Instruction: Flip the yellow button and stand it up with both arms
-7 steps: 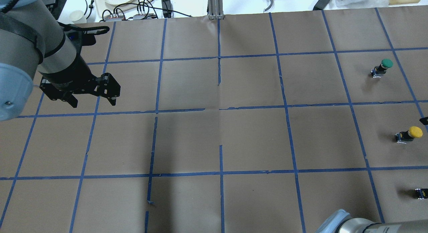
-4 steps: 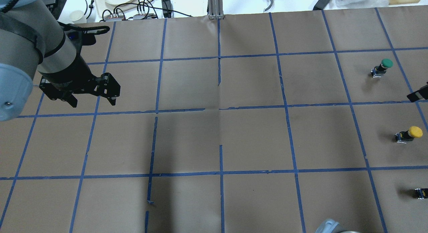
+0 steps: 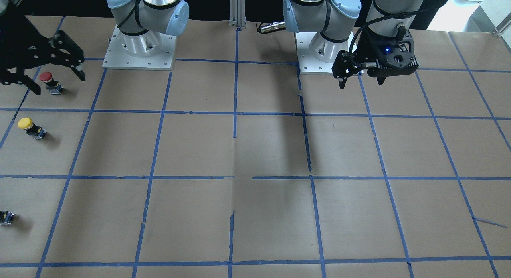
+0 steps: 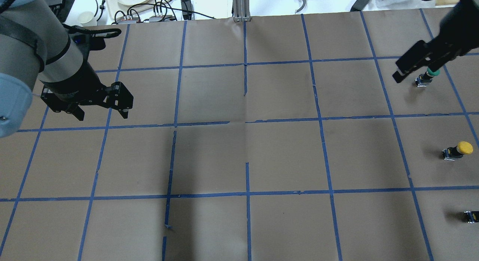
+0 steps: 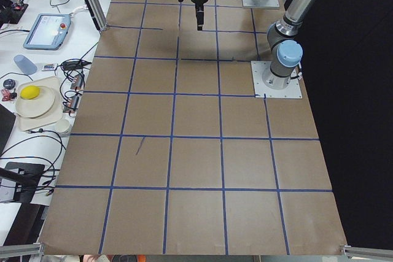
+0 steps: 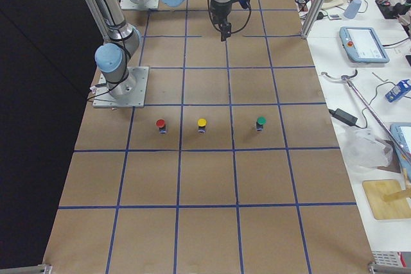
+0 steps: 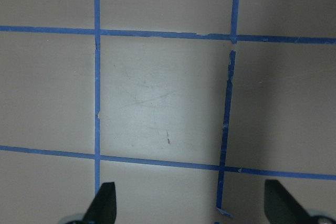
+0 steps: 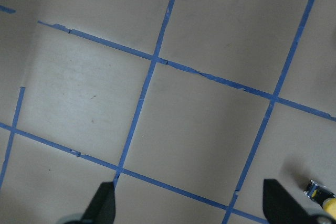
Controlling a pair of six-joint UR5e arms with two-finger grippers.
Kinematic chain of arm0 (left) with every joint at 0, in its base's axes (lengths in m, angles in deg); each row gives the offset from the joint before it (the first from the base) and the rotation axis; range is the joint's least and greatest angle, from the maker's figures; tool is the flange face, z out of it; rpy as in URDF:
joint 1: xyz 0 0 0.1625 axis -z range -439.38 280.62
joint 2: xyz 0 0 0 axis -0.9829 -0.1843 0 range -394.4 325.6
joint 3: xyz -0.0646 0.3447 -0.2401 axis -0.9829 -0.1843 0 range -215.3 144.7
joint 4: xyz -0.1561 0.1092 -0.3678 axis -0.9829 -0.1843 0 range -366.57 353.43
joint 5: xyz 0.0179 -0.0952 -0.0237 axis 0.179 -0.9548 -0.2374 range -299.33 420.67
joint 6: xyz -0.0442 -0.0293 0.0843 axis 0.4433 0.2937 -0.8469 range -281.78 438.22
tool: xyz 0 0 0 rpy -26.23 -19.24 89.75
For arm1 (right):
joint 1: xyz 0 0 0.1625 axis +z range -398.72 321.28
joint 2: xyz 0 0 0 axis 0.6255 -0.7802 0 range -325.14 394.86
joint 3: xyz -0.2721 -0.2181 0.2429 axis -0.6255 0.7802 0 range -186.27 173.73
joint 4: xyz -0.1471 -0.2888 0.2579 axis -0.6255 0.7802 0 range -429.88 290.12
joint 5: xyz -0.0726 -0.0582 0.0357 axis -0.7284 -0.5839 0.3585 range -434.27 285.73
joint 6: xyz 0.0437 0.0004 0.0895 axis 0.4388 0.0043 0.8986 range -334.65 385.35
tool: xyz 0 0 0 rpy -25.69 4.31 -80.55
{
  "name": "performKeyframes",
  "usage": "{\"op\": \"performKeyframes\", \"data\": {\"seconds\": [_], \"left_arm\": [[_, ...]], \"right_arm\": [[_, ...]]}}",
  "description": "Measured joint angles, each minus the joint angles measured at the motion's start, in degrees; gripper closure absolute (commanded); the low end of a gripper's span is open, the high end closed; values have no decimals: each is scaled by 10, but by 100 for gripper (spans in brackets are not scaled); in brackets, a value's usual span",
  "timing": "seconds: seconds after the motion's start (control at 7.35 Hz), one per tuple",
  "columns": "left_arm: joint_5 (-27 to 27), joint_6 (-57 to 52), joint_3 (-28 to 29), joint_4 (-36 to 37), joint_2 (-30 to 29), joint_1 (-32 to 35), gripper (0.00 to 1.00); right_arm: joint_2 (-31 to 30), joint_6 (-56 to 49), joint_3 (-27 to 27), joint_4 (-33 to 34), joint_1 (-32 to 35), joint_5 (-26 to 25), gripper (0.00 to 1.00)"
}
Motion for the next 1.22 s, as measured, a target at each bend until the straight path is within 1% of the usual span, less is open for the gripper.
{"op": "performKeyframes", "data": {"seconds": [0.14, 0.27, 0.54, 0.82, 1.22], "left_arm": [[-4, 0, 4, 0, -4, 4, 0], [-7, 0, 6, -2, -8, 6, 0], [-11, -1, 8, -5, -11, 14, 0], [-13, -10, 14, -7, -14, 17, 0], [-24, -20, 34, -26, -22, 15, 0]], "right_arm": [[1, 85, 5, 2, 50, -12, 0], [4, 152, 7, 3, 83, -16, 0], [10, 264, 8, 14, 122, -15, 0], [25, 320, 9, 43, 149, -16, 0], [30, 331, 6, 60, 171, -24, 0]]}}
